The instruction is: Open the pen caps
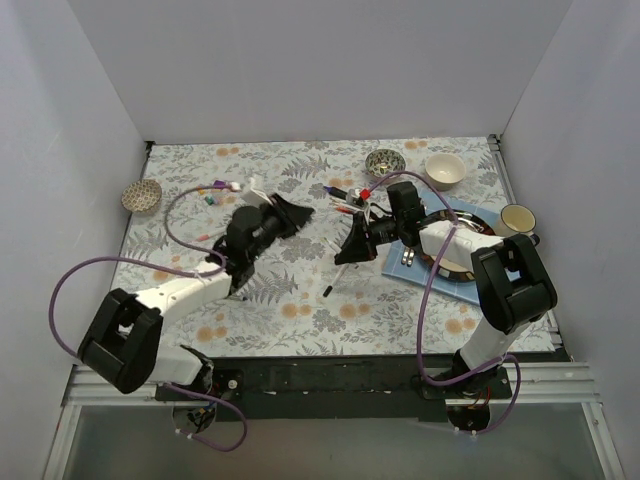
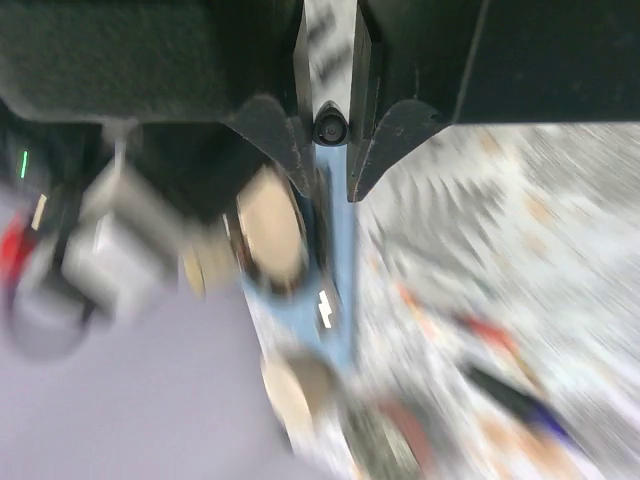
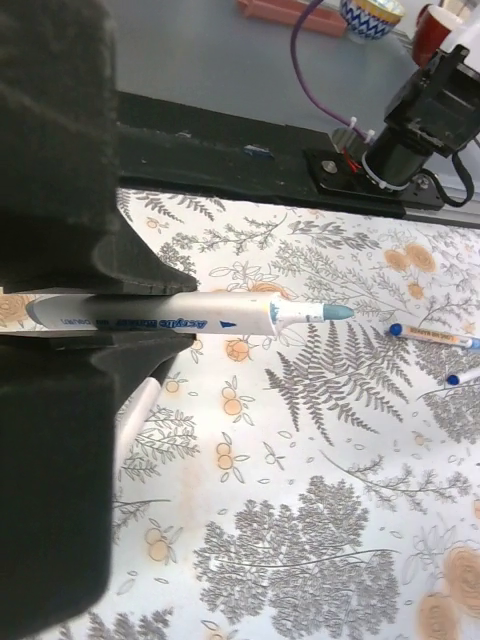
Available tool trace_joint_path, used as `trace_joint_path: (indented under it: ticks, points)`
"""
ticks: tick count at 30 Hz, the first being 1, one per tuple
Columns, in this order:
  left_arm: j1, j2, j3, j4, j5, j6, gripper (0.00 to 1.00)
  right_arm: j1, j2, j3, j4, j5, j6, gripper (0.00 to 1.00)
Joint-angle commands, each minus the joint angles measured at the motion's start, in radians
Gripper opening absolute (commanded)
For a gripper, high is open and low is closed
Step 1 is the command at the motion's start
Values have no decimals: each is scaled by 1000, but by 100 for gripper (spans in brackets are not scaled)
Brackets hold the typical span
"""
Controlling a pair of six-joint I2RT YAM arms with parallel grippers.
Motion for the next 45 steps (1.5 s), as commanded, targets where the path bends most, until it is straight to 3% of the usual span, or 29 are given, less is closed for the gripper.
trace_joint_path:
  ticks: [1,5,9,16,30,36,45]
  points:
    - [302,-101,205,-49,-238,60,0,-12,-18,-12,-62,-48,-28,1]
    - [409,-56,374,-137,-166,89,0,-4,-19,-2,-88,-41,-60,1]
    - [452,-30,401,-204,-140,115,0,-8,-39,8,-108,19,-102,1]
    - [606,141,407,-387,-51,9,0,-45,-77,28,-184,93,-174,1]
    - [697,479,557,-539,-100,72,1,-78,-79,40,-214,108,-201,1]
    - [712,554,600,-577,-122,90,9,-94,-82,40,-217,110,-205,1]
    - [731,574,605,-593,-109,80,35,-117,-81,47,-224,145,-218,1]
